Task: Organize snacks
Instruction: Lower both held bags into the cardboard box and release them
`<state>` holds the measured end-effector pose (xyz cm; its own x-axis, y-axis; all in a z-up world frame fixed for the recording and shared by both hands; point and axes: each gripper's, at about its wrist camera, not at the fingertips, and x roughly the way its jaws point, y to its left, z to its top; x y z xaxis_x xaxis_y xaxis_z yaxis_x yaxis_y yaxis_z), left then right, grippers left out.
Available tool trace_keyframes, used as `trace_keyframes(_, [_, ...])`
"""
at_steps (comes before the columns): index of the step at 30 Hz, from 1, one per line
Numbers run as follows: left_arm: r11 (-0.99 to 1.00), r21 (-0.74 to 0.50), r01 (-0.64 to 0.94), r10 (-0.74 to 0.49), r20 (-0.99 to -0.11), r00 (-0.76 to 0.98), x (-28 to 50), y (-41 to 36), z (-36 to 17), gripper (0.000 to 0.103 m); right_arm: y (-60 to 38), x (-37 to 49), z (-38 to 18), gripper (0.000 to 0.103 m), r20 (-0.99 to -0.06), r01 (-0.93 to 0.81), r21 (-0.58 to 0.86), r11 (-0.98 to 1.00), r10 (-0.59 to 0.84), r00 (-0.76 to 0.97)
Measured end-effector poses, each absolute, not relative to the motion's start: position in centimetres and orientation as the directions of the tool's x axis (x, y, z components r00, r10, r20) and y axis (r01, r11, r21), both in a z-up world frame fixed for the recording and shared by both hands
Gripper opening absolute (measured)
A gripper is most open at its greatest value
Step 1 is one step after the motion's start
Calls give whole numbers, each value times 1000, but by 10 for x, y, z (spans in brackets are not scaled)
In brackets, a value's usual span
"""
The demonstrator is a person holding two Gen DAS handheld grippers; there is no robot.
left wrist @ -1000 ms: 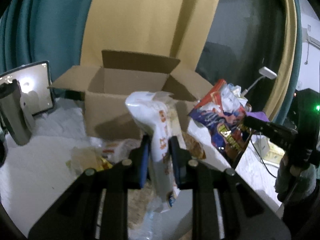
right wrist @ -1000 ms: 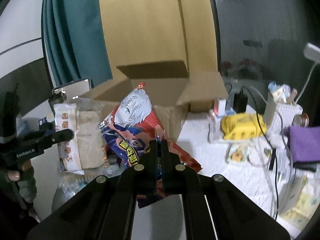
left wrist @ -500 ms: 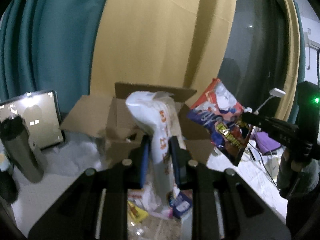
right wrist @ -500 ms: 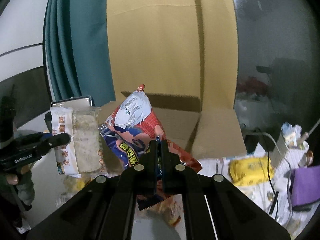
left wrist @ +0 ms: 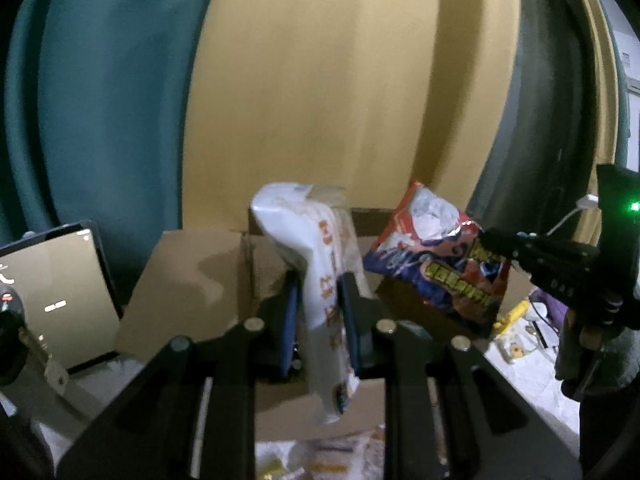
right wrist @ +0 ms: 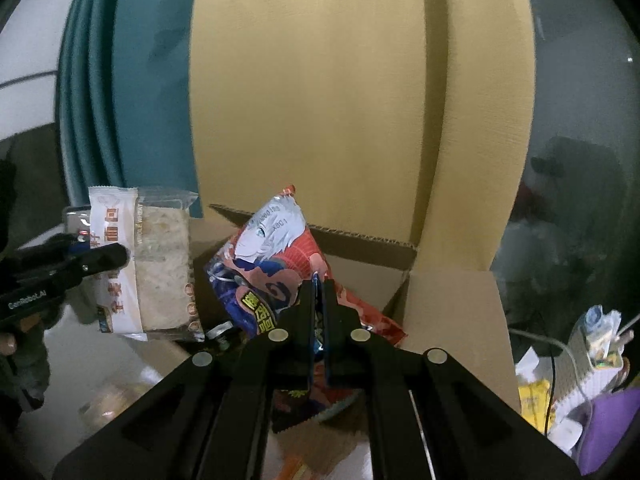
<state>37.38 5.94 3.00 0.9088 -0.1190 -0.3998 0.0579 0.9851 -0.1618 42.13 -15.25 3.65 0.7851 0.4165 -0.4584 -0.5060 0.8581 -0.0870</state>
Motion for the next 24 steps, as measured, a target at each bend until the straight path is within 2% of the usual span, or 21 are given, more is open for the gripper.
trace_keyframes(6, [980,-190,53,-143,-504,852,421,71,11,24,-136,450,32,4,-470,-463,-104,880,367,803])
trace_keyframes(8, [982,-187,34,-130,-532,837,430,73,6,27,-129,454,29,8,-478,-453,-112,884,352,805])
trace_keyframes(9, [982,-188,31,-129,-533,836,429,71,7,35,-127,454,29,13,-481,-450,-118,885,346,806])
trace_keyframes(10, [982,-185,24,-121,-533,837,428,71,6,46,-125,453,29,29,-482,-450,-123,884,343,806])
trace_keyframes(11, [983,-181,23,-117,-530,840,425,71,6,71,-122,452,28,52,-483,-454,-126,882,346,805])
trace_keyframes(12, [982,-184,30,-124,-524,843,422,71,7,85,-120,450,27,61,-482,-461,-126,879,352,803])
trace_keyframes(13, [981,-188,38,-131,-516,846,417,72,8,85,-119,447,27,68,-482,-466,-123,876,358,800])
trace_keyframes(24, [984,-177,28,-111,-484,868,372,75,17,85,-119,416,13,68,-529,-506,-70,860,398,750])
